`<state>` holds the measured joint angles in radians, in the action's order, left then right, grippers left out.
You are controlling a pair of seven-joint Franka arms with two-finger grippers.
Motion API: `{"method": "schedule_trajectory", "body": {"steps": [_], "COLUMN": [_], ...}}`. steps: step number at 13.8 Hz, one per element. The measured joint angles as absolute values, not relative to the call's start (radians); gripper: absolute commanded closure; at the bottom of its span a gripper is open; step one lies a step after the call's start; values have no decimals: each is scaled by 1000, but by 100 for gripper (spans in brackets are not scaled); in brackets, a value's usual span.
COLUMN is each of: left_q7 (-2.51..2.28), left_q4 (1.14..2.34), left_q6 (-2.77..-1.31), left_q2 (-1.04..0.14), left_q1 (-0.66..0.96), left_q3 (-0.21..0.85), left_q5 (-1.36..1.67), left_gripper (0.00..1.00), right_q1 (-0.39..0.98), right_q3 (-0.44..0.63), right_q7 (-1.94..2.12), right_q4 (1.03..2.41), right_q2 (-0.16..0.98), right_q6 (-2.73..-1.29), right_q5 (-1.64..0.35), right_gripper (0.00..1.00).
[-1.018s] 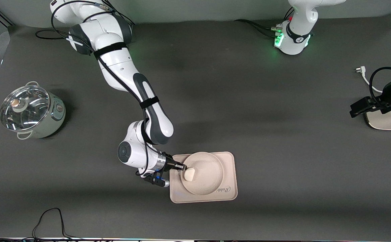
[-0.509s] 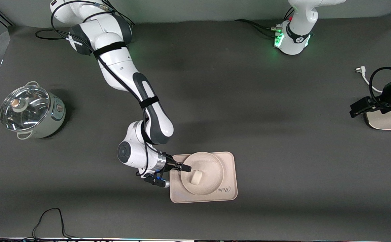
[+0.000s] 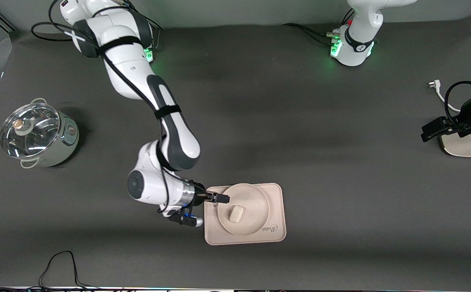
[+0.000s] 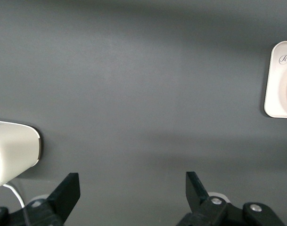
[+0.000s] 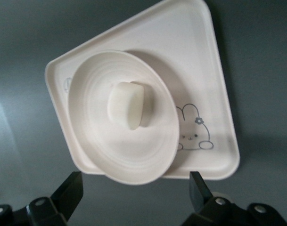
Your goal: Place bun in plate and plate on tray
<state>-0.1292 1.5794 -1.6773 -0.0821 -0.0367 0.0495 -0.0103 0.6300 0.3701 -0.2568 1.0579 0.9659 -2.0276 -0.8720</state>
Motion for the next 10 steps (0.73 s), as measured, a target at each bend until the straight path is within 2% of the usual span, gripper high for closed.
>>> {"method": "schedule_trajectory", "body": {"steps": [3, 8, 10], "left_q7": [-129, -127, -126], "left_q4": [1580, 1581, 1581], "left_q6": [-1677, -1677, -1677], "left_q2": [-82, -82, -82], "left_q1": [-37, -39, -38], "left_q3": [48, 44, 44], "left_q5": [-10, -10, -10], "left_gripper": [0, 0, 0], "right_q1": [609, 609, 610], "right_q3": [373, 443, 462], "right_q7": [-193, -15, -6], "right_q4": [1151, 1556, 1656], "right_q2": [812, 440, 299], "right_q6": [-1909, -1876, -1823], "right_q5": [-715, -409, -261], "right_gripper": [0, 0, 0]}}
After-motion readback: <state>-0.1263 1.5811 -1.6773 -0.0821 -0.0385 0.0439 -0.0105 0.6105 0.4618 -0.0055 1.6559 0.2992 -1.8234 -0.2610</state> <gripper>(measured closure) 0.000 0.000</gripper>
